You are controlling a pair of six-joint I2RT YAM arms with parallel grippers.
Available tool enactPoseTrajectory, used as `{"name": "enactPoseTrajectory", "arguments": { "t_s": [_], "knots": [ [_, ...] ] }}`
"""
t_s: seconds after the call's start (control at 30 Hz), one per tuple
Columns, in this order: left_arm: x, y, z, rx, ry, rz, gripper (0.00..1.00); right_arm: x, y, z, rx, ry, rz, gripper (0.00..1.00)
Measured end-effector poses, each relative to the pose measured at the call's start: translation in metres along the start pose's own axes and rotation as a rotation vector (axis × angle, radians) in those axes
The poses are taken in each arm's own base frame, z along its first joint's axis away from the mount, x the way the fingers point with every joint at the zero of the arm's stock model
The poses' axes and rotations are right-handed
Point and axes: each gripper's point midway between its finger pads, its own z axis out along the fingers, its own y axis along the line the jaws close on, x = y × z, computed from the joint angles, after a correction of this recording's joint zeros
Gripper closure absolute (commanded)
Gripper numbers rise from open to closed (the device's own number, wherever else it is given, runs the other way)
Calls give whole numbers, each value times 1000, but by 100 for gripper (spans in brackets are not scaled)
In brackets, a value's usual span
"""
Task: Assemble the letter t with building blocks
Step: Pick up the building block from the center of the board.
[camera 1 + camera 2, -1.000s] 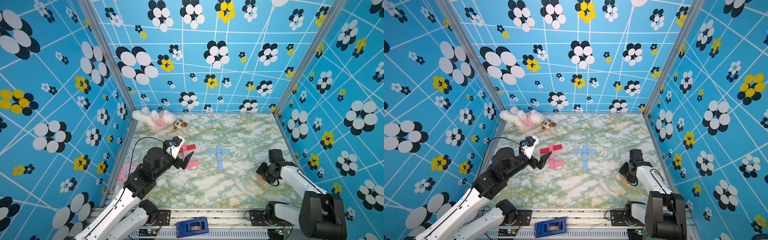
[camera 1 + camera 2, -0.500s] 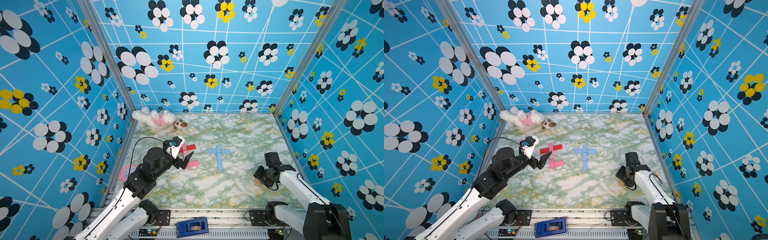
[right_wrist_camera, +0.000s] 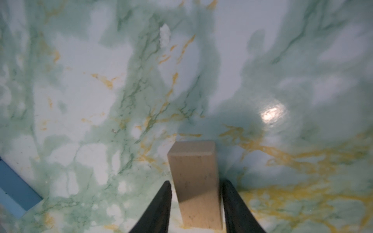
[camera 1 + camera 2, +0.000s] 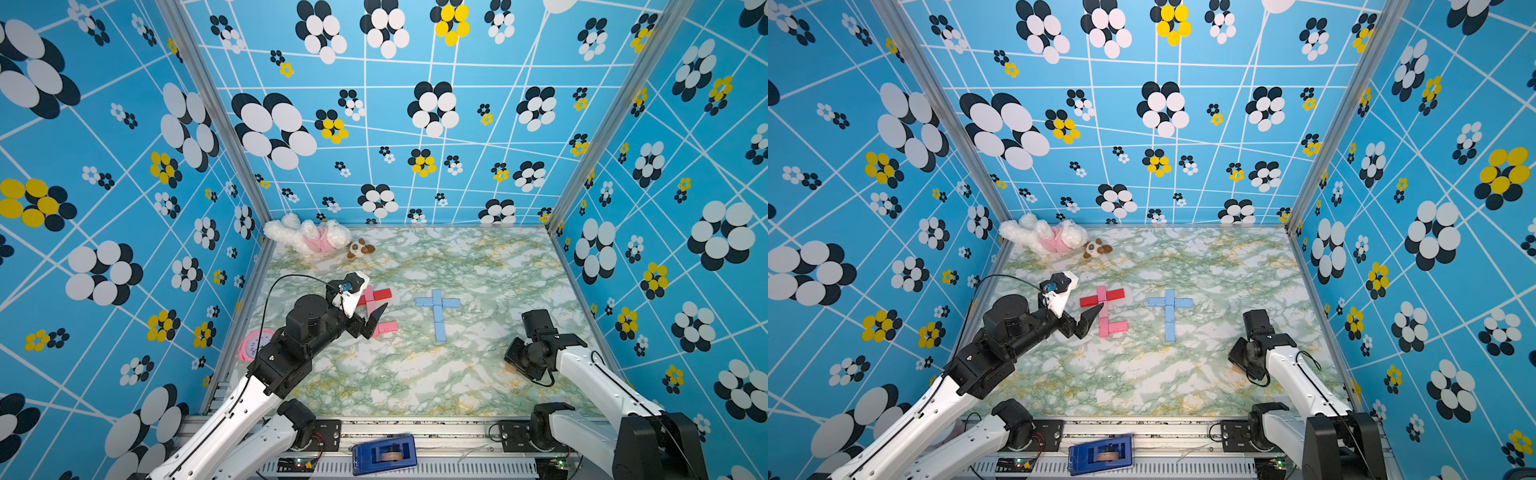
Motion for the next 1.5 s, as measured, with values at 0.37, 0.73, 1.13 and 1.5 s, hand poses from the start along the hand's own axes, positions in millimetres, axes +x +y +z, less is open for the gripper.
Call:
{"name": "enactPoseTrajectory", "arguments": {
  "t_s": [0.37, 0.73, 1.13, 1.5],
  "knots": [
    [0, 0, 0, 0, 0, 0, 1, -3, -2, -1, 22, -1, -7, 78],
    [0, 0, 0, 0, 0, 0, 1, -8, 1, -7, 27, -11, -25, 87],
    [0, 0, 0, 0, 0, 0, 1, -45, 28, -36, -4, -111, -163, 89],
    [0, 0, 0, 0, 1, 0, 1, -71, 59, -61, -27, -196, -436, 90]
  ]
}}
